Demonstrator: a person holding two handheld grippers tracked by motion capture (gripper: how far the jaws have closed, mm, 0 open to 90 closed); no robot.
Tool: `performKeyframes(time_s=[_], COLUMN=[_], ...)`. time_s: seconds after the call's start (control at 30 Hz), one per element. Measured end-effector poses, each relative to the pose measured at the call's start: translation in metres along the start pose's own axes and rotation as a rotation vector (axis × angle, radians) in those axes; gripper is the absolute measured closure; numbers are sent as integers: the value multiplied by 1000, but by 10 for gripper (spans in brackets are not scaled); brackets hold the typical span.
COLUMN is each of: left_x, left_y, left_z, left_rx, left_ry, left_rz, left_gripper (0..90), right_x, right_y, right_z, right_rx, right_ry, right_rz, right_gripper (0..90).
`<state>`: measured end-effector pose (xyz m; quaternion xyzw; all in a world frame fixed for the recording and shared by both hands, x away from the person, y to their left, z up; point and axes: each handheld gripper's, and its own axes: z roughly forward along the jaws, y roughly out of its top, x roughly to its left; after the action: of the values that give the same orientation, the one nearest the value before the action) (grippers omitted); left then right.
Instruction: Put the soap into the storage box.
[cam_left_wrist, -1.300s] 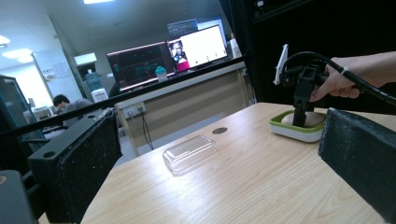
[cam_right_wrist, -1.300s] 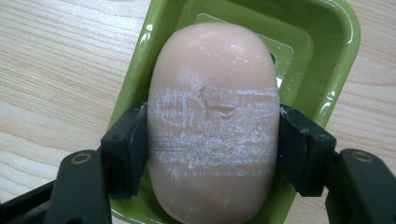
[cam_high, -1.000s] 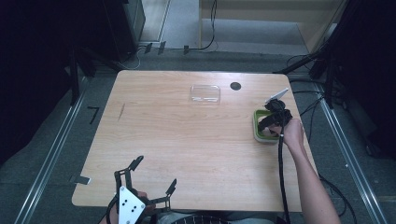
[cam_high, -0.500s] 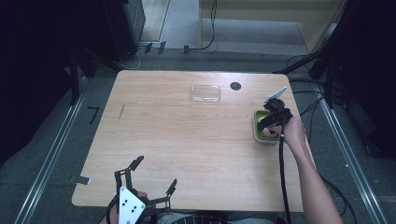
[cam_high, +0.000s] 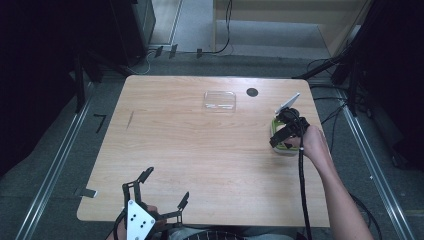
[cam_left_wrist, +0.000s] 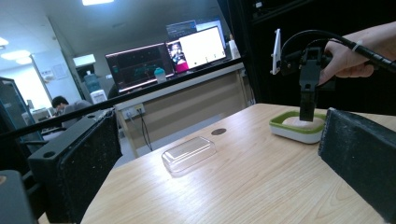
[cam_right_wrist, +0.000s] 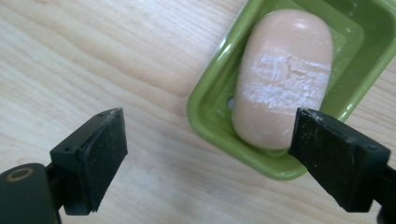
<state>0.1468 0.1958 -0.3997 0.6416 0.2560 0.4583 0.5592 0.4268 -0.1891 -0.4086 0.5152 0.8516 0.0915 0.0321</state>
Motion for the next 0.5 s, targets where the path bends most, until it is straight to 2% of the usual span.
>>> performKeyframes(time_s=[0.4,0.5], left_x=[0,0], left_y=[0,0], left_z=[0,0], left_rx=[0,1], left_ry=[-1,-1], left_rz=[-1,1], left_gripper=[0,0], right_x=[26,33], right_y=[-12,-17], right_z=[-12,-11], right_rx=[20,33], right_ry=[2,17], right_rz=[-96,-113], right_gripper=[69,69])
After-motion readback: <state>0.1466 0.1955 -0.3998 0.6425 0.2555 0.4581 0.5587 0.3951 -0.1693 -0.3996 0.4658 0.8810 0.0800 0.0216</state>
